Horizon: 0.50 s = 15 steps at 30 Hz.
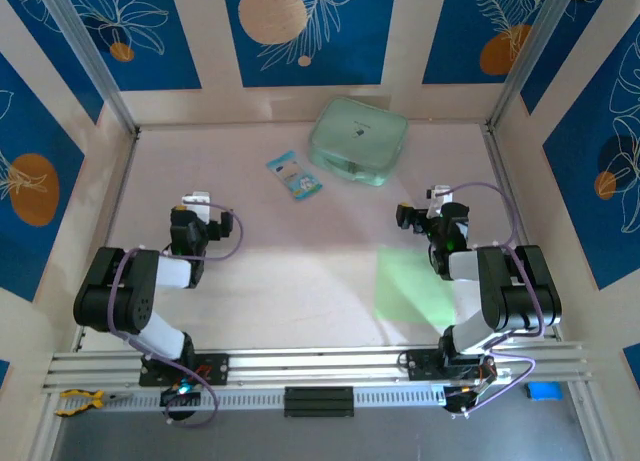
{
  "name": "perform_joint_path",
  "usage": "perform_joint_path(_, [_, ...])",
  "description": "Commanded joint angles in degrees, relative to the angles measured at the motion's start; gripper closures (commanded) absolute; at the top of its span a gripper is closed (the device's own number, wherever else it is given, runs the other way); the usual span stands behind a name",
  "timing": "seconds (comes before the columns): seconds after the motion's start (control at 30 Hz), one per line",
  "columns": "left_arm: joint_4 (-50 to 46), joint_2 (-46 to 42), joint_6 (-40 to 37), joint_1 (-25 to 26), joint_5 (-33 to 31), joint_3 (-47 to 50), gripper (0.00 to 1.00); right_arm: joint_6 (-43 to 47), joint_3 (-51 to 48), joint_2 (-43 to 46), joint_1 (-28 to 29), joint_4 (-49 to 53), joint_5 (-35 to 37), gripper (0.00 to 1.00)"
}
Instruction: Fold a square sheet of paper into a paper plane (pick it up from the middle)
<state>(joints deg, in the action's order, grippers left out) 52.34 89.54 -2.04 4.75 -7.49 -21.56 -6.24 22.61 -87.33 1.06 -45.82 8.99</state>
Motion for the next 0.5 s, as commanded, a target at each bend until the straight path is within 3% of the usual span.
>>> perform_joint_path(0.0, [2.1,0.1,-0.4,-0.2,1.1,0.4,0.00,-0.3,0.6,0.1,-0.1,-1.5,0.9,0.01])
perform_joint_path(0.33, [2.1,0.1,-0.4,-0.2,1.1,0.3,0.00,-0.5,0.8,0.1,-0.7,-1.2,-0.4,0.01])
perform_joint_path(0.47, [2.0,0.1,-0.4,-0.2,1.1,0.3,0.00,-0.8,1.0,0.1,-2.2,-0.8,-5.2,0.01])
